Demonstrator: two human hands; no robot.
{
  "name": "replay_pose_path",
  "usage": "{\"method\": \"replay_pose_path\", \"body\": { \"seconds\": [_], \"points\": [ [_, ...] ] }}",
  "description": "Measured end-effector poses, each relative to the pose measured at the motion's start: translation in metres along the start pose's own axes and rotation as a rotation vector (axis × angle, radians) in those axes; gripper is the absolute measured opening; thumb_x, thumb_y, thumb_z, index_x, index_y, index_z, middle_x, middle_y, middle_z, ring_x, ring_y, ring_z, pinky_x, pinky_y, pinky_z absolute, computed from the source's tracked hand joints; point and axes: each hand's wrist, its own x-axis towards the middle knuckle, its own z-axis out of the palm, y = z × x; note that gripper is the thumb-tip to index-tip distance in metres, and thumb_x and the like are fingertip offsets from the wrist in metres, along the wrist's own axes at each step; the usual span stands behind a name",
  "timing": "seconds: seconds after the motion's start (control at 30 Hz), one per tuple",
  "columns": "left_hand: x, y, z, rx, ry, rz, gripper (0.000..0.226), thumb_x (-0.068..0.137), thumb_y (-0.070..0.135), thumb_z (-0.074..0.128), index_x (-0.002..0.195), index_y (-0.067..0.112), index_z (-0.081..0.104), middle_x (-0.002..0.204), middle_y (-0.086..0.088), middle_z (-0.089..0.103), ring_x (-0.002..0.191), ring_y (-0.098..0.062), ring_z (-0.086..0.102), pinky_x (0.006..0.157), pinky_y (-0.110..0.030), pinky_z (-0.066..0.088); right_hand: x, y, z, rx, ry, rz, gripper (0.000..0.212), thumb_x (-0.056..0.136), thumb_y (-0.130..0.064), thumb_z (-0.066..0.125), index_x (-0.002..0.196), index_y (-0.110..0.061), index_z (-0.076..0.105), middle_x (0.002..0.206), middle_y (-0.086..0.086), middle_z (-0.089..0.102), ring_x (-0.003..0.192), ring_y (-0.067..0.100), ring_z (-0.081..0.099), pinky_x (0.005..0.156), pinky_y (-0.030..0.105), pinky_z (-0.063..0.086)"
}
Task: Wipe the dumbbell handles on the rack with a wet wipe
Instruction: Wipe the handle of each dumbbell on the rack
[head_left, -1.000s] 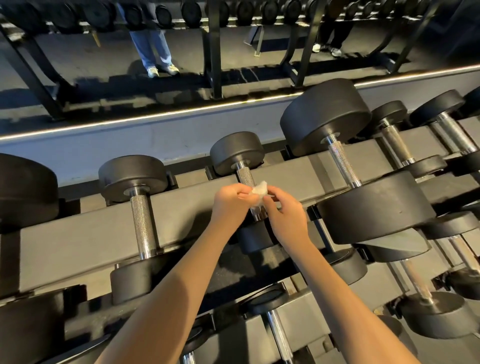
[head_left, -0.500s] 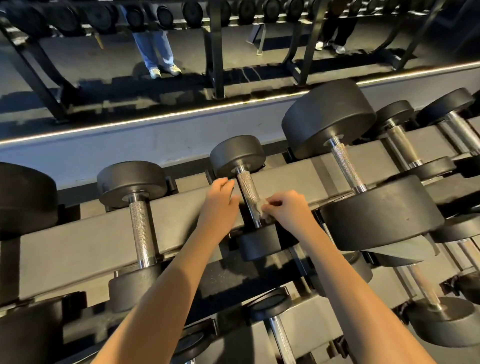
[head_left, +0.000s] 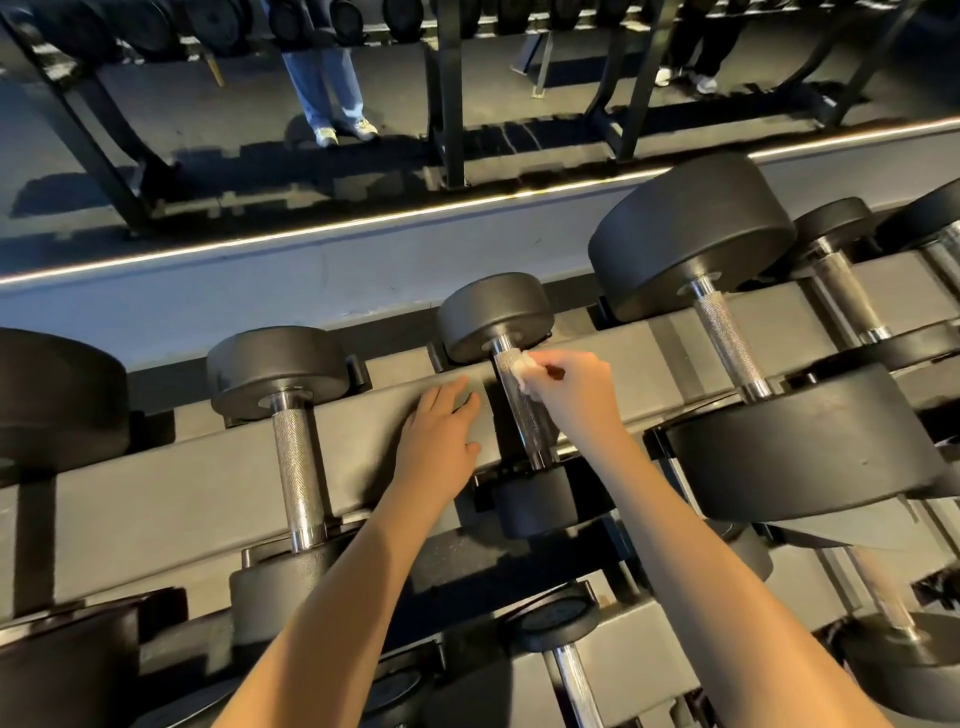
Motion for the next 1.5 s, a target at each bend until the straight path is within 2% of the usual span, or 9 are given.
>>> {"method": "replay_pose_path", "body": {
  "seconds": [0.13, 0.27, 0.43, 0.6, 0.77, 0.93, 1.03, 1.23, 1.5],
  "points": [
    [0.001, 0.000, 0.002, 0.012, -0.002, -0.002, 0.065, 0.094, 0.026, 0.054, 0.151, 0.021, 0.023, 0.158, 0.003, 0.011, 0.144, -0.018, 0.008, 0.117, -0.036, 0.019, -0.021, 0.004, -0.009, -0.030, -0.130, 0.012, 0.021, 0.087, -0.017, 0.067, 0.107, -0.011, 0.071, 0.098, -0.003, 0.068, 0.092, 0.011, 0.061, 0.084, 0.024, 0.048],
    [0.002, -0.001, 0.002, 0.016, -0.002, -0.004, 0.064, 0.095, 0.027, 0.053, 0.151, 0.022, 0.022, 0.158, 0.003, 0.011, 0.144, -0.018, 0.008, 0.117, -0.037, 0.019, -0.007, -0.005, 0.002, -0.065, 0.034, -0.025, 0.009, 0.085, -0.011, 0.066, 0.081, -0.013, 0.074, 0.080, -0.003, 0.069, 0.076, 0.010, 0.059, 0.066, 0.011, 0.038],
    [0.000, 0.000, 0.003, 0.037, 0.000, -0.001, 0.063, 0.096, 0.027, 0.051, 0.151, 0.021, 0.021, 0.159, 0.002, 0.011, 0.145, -0.019, 0.008, 0.116, -0.037, 0.017, 0.007, -0.013, 0.003, 0.123, 0.086, 0.108, 0.016, 0.089, -0.014, 0.061, 0.099, -0.012, 0.072, 0.083, -0.005, 0.062, 0.071, -0.002, 0.053, 0.060, -0.002, 0.037],
    [-0.002, 0.002, 0.005, 0.030, 0.003, -0.012, 0.061, 0.096, 0.025, 0.051, 0.150, 0.021, 0.023, 0.159, 0.001, 0.011, 0.145, -0.019, 0.008, 0.115, -0.038, 0.021, -0.004, -0.009, -0.004, 0.007, -0.045, 0.192, 0.015, 0.086, -0.012, 0.064, 0.074, -0.004, 0.071, 0.073, 0.010, 0.064, 0.067, 0.017, 0.056, 0.062, 0.027, 0.046],
    [-0.005, 0.005, 0.005, 0.058, 0.027, -0.005, 0.059, 0.095, 0.021, 0.051, 0.149, 0.018, 0.026, 0.158, 0.000, 0.014, 0.144, -0.021, 0.014, 0.112, -0.035, 0.029, -0.013, -0.007, -0.017, -0.251, -0.295, 0.345, 0.014, 0.083, -0.026, 0.069, 0.080, -0.012, 0.068, 0.080, 0.002, 0.065, 0.079, 0.017, 0.062, 0.075, 0.030, 0.053],
    [-0.009, 0.003, 0.005, 0.112, 0.087, 0.062, 0.053, 0.093, 0.015, 0.051, 0.144, 0.014, 0.036, 0.154, -0.004, 0.027, 0.138, -0.022, 0.027, 0.105, -0.031, 0.034, -0.038, -0.009, -0.022, -0.384, -0.246, 0.263, 0.016, 0.091, -0.026, 0.056, 0.094, -0.017, 0.069, 0.094, 0.005, 0.065, 0.091, 0.023, 0.062, 0.084, 0.040, 0.053],
    [-0.018, 0.001, 0.008, 0.025, 0.136, 0.065, 0.044, 0.093, 0.016, 0.051, 0.137, 0.014, 0.048, 0.144, -0.003, 0.042, 0.129, -0.021, 0.038, 0.098, -0.030, 0.038, -0.049, -0.007, -0.023, -0.223, -0.176, 0.264, 0.011, 0.088, -0.023, 0.060, 0.089, -0.017, 0.070, 0.088, 0.004, 0.066, 0.085, 0.022, 0.063, 0.081, 0.041, 0.054],
    [-0.069, 0.017, 0.012, -0.268, 0.335, -0.020, 0.021, 0.094, 0.008, 0.049, 0.110, 0.010, 0.063, 0.107, -0.003, 0.055, 0.099, -0.018, 0.051, 0.085, -0.032, 0.048, -0.099, -0.009, -0.029, 0.167, 0.309, 0.134, 0.016, 0.090, -0.023, 0.061, 0.101, -0.018, 0.070, 0.094, -0.008, 0.065, 0.083, 0.000, 0.054, 0.070, 0.008, 0.039],
    [-0.142, 0.041, 0.094, -0.344, 0.095, -0.051, 0.034, 0.096, 0.013, 0.045, 0.129, 0.018, 0.054, 0.127, 0.004, 0.051, 0.117, -0.011, 0.047, 0.102, -0.024, 0.038, -0.181, 0.047, -0.003, 0.294, 0.390, 0.147, 0.014, 0.088, -0.018, 0.065, 0.102, -0.018, 0.070, 0.093, -0.008, 0.065, 0.088, 0.002, 0.059, 0.077, 0.020, 0.047]
  ]
}}
